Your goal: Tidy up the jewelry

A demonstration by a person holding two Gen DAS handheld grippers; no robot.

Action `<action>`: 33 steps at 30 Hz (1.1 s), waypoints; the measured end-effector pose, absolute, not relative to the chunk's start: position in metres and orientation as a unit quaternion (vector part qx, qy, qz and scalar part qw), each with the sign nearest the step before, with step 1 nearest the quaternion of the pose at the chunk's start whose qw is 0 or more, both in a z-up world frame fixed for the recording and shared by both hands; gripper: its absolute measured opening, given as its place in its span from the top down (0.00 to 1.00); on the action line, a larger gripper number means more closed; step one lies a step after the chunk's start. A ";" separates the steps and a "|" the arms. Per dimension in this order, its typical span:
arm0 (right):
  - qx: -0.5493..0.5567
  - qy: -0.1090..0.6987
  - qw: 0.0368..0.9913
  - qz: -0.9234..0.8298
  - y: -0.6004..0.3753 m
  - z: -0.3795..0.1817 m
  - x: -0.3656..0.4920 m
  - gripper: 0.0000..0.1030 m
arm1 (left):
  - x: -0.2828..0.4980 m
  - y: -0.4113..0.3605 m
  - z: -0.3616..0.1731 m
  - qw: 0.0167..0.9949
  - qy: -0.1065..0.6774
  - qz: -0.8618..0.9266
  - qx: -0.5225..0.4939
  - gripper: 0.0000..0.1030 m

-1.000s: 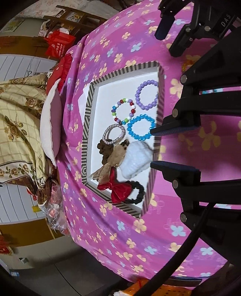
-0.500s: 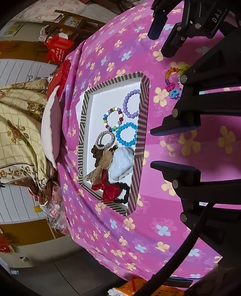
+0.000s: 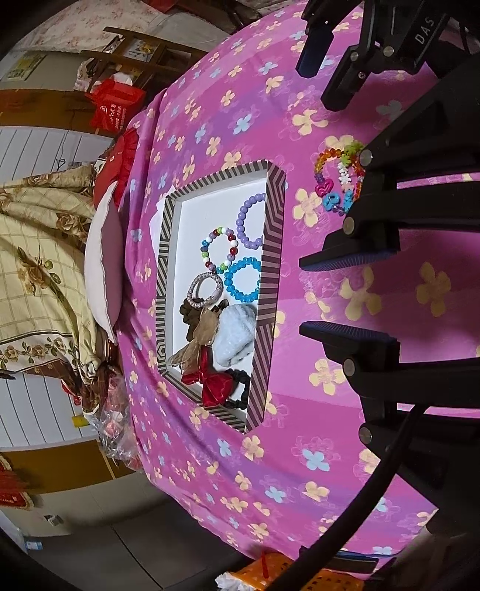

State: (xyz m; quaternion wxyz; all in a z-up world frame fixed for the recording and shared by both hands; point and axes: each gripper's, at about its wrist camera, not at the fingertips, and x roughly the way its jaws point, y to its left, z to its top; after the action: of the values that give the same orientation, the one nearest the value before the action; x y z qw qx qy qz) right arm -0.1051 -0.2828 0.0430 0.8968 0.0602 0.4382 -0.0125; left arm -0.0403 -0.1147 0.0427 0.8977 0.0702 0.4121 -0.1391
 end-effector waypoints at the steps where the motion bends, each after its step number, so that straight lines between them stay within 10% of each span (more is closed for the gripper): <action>1: 0.060 0.439 0.896 -0.014 -0.284 0.042 -0.106 0.42 | -0.042 -0.115 0.043 0.898 0.412 -0.140 0.071 0.61; 33: 0.069 0.480 0.874 -0.025 -0.301 0.003 -0.104 0.42 | -0.030 -0.111 0.012 0.863 0.473 -0.170 0.041 0.61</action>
State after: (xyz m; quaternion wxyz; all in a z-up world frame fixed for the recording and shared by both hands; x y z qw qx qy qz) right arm -0.1044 -0.3012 0.0029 0.8740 0.0687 0.4803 -0.0251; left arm -0.0305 -0.1108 0.0118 0.8633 0.0408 0.4735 -0.1700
